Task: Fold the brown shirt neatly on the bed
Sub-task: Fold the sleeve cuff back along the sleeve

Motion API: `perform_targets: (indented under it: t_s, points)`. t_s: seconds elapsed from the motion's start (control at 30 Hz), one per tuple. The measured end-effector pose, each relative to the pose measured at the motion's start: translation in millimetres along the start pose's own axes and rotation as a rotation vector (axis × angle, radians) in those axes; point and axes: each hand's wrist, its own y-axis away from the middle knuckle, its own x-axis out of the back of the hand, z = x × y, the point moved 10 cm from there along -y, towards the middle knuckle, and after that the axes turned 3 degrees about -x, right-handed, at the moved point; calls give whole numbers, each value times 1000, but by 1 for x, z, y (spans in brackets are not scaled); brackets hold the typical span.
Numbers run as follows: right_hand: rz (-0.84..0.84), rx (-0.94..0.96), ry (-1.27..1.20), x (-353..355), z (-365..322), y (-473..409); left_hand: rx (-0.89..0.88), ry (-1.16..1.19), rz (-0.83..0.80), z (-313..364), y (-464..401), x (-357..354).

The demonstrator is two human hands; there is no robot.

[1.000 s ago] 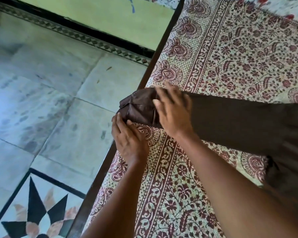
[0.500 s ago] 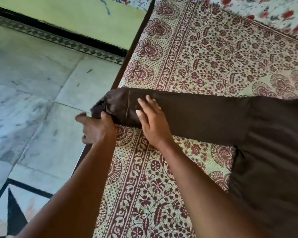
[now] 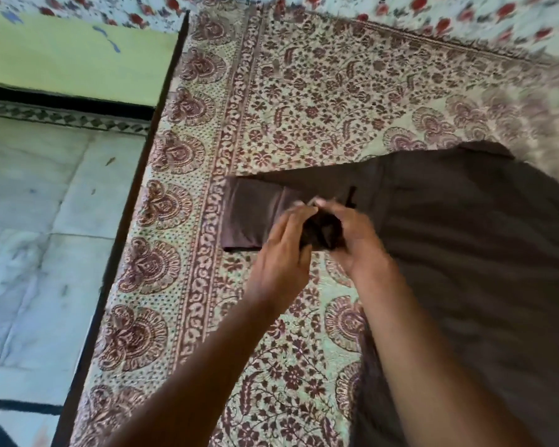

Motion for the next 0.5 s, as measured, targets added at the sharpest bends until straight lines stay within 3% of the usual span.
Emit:
perform_targets:
  t_s: [0.07,0.13,0.3,0.5]
  points:
    - [69,29,-3,24,-8,4,-70,-289,22,3,5,-7]
    - [133,33,-47,55,-18,9,15,-433,39,-13,3,-12]
    - [82,29,-129,137,-55,24,324,-483,109,-56,-9,-16]
    - [327,106,-92,285,-128,42,210,-462,135,-8,-35,-64]
